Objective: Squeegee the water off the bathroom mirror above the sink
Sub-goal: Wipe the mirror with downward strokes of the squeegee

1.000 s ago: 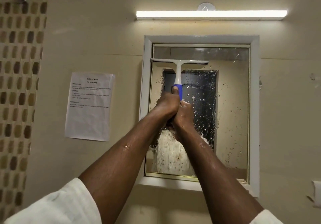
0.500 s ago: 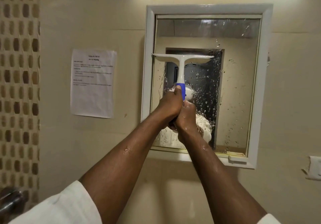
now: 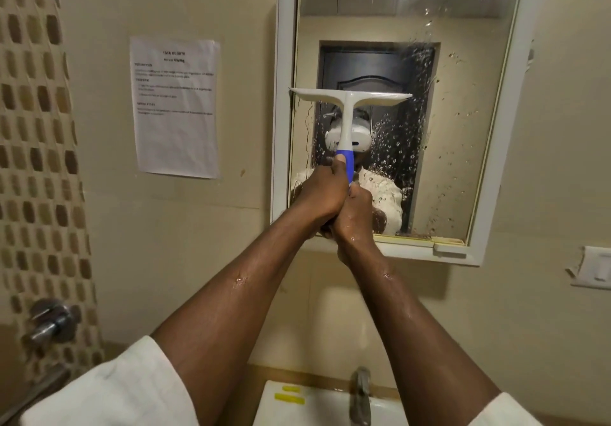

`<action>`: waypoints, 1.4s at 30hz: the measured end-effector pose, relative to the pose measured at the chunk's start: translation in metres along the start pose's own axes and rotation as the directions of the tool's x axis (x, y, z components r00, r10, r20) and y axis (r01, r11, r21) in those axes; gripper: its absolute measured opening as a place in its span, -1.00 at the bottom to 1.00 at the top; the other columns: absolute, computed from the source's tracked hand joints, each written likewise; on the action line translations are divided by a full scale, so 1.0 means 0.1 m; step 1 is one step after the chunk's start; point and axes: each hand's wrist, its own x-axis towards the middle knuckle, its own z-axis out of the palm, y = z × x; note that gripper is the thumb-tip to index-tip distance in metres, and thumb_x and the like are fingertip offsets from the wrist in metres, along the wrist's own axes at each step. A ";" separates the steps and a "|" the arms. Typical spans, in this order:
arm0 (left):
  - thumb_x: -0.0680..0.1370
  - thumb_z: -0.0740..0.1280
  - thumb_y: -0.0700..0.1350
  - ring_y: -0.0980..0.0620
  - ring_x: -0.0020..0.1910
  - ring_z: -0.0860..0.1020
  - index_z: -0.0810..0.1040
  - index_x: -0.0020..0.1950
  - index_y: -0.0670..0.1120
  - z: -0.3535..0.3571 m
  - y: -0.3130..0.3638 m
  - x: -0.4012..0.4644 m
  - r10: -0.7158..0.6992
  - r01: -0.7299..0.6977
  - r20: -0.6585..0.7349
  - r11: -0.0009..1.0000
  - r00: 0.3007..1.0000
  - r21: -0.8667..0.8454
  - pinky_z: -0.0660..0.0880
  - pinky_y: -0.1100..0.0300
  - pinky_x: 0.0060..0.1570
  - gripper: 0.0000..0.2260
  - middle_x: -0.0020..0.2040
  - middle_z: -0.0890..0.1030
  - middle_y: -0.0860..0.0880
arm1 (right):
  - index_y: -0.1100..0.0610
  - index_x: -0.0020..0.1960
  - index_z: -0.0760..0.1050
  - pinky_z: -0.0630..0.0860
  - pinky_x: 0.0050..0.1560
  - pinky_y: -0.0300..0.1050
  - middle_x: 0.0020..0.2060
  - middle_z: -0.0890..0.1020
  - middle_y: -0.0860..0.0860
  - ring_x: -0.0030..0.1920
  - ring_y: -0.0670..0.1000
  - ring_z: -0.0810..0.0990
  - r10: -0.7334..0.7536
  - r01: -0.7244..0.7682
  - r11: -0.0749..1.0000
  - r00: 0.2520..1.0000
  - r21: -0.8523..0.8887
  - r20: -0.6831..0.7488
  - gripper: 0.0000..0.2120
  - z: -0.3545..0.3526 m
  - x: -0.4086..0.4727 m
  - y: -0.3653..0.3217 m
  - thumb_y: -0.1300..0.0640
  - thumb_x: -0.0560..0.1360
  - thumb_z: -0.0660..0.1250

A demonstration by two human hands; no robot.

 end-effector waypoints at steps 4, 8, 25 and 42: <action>0.64 -0.08 0.15 -0.11 -0.11 0.61 0.57 -0.03 -0.12 0.05 -0.14 -0.13 -0.012 0.012 0.011 1.000 1.000 -0.010 0.53 -0.07 0.06 -0.48 -0.13 0.63 -0.16 | 0.06 -0.21 0.49 0.52 -0.37 -0.09 -0.39 0.57 0.06 -0.35 0.05 0.59 0.023 -0.023 0.999 1.000 -0.030 0.001 -0.76 -0.03 -0.13 0.13 0.09 0.59 0.16; 0.64 -0.07 0.15 -0.16 -0.08 0.61 0.57 -0.08 -0.13 0.12 -0.31 -0.25 -0.055 0.055 0.017 0.998 0.998 -0.009 0.51 -0.08 0.08 -0.48 -0.11 0.63 -0.18 | 0.11 -0.21 0.50 0.52 -0.34 -0.03 -0.40 0.56 0.08 -0.34 0.10 0.57 0.019 -0.018 0.998 1.000 -0.052 0.018 -0.73 -0.08 -0.29 0.30 0.04 0.58 0.15; 0.62 -0.03 0.20 0.00 -0.33 0.47 0.40 -0.28 -0.05 0.36 -1.00 -0.82 -0.191 0.193 0.071 0.981 0.979 -0.019 0.40 0.14 -0.26 -0.54 -0.32 0.47 -0.03 | 0.06 -0.32 0.40 0.35 -0.44 -0.15 -0.46 0.46 0.04 -0.45 0.01 0.42 0.228 -0.226 0.972 0.973 -0.063 0.025 -0.69 -0.28 -0.97 0.90 0.04 0.58 0.19; 0.64 -0.06 0.16 0.00 -0.33 0.43 0.37 -0.35 0.01 0.48 -1.40 -1.21 -0.240 0.235 0.114 0.971 0.964 0.052 0.35 0.12 -0.22 -0.55 -0.36 0.45 0.01 | 0.09 -0.29 0.43 0.45 -0.33 -0.03 -0.42 0.52 0.05 -0.38 0.06 0.49 0.315 -0.314 0.942 0.949 -0.119 -0.015 -0.73 -0.35 -1.42 1.31 0.07 0.57 0.22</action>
